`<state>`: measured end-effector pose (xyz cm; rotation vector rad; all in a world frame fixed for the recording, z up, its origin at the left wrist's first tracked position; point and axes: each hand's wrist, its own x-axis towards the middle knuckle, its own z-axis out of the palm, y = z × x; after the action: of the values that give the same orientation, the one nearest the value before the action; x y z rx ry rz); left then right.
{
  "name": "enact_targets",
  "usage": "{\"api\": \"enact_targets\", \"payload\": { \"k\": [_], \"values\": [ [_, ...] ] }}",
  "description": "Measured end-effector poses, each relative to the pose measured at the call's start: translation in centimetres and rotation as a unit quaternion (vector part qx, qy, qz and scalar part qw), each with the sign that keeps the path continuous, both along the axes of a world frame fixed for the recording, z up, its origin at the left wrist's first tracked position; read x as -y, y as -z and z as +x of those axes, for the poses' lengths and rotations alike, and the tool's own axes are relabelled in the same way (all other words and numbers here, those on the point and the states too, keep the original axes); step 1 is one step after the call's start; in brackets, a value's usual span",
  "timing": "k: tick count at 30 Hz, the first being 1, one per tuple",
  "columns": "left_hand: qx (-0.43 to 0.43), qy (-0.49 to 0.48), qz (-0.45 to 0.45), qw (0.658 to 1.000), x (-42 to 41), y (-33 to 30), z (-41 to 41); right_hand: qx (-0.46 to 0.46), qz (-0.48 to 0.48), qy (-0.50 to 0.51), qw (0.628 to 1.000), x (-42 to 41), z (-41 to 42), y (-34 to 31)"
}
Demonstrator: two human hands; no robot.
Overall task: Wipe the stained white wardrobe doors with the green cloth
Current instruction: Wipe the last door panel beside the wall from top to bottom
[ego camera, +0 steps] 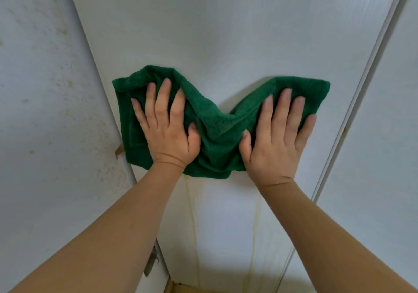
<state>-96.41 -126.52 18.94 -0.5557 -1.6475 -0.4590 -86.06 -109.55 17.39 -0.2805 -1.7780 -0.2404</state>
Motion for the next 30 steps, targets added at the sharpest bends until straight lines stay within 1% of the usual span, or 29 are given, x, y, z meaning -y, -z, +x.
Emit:
{"api": "enact_targets", "payload": {
  "k": [2, 4, 6, 8, 11, 13, 15, 17, 19, 20, 22, 25, 27, 30],
  "values": [
    [0.037, -0.003, 0.048, 0.998, -0.9, 0.2, 0.8, 0.036, 0.065, -0.019, 0.997, -1.4, 0.8, 0.2],
    [0.078, 0.002, 0.087, 0.993, -2.3, 0.5, 2.1, 0.087, 0.164, -0.027, 0.982, -3.7, 1.9, 0.1],
    [0.089, 0.005, 0.087, 0.992, -3.4, 0.6, 2.8, 0.119, 0.234, -0.028, 0.965, -6.0, 3.2, -0.3],
    [0.081, 0.006, 0.061, 0.995, -3.6, 0.7, 2.9, 0.120, 0.236, -0.030, 0.964, -6.9, 3.9, -0.3],
    [0.070, 0.007, 0.039, 0.997, -3.3, 1.0, 2.4, 0.073, 0.151, -0.007, 0.986, -5.5, 3.0, 0.7],
    [0.065, 0.003, 0.040, 0.997, -3.3, 1.1, 2.3, 0.023, 0.048, 0.015, 0.998, -3.7, 2.0, 1.3],
    [0.058, 0.004, 0.041, 0.997, -3.4, 1.0, 2.3, -0.034, -0.060, 0.030, 0.997, -1.9, 0.9, 1.3],
    [0.057, 0.001, 0.046, 0.997, -3.4, 1.1, 2.2, -0.072, -0.152, 0.035, 0.985, -0.4, 0.1, 0.9],
    [0.054, -0.002, 0.048, 0.997, -3.3, 1.2, 2.1, -0.085, -0.192, 0.033, 0.977, 0.2, -0.2, 0.7],
    [0.053, -0.005, 0.047, 0.997, -3.3, 1.2, 2.1, -0.078, -0.187, 0.031, 0.979, 0.2, -0.1, 0.7],
    [0.051, -0.005, 0.047, 0.998, -3.3, 1.2, 2.1, -0.045, -0.141, 0.029, 0.989, -0.4, 0.1, 1.2],
    [0.043, 0.004, 0.038, 0.998, -3.2, 1.2, 2.1, 0.016, -0.014, 0.020, 1.000, -1.9, 0.9, 2.0],
    [0.025, 0.015, -0.005, 1.000, -2.2, 1.8, 1.6, 0.050, 0.062, 0.010, 0.997, -2.7, 1.3, 2.3],
    [-0.030, 0.016, -0.098, 0.995, 0.1, 3.6, 0.1, 0.060, 0.130, -0.001, 0.990, -3.1, 1.2, 2.6]
  ]
}}
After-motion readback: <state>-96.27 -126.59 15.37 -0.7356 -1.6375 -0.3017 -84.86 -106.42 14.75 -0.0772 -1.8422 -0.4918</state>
